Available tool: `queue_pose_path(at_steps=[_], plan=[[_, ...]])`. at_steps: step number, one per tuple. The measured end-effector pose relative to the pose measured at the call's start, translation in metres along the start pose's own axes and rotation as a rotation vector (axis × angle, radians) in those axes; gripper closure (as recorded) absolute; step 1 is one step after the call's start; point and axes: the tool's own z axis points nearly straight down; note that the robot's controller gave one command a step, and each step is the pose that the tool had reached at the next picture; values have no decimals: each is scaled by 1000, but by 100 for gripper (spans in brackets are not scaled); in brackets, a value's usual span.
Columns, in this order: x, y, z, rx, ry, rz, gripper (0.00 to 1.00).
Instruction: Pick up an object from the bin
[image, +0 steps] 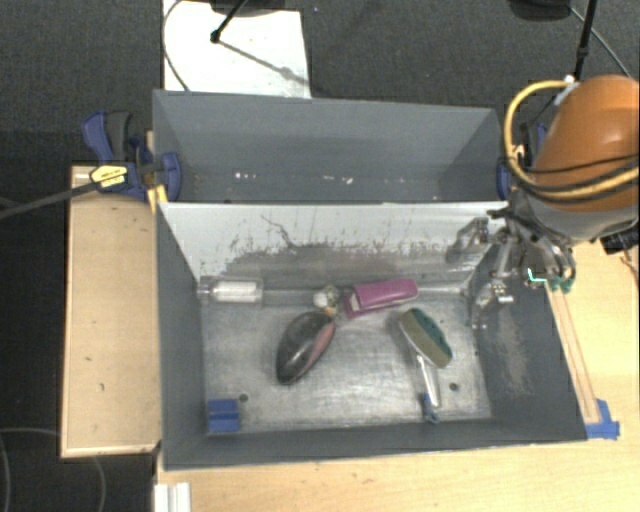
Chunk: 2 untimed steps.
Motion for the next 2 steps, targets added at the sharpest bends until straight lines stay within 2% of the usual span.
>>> queue_pose_path(at_steps=[1,2], plan=[[-7,-17,147,-1,-12,259,0],[-12,-11,136,-1,-8,546,0]])
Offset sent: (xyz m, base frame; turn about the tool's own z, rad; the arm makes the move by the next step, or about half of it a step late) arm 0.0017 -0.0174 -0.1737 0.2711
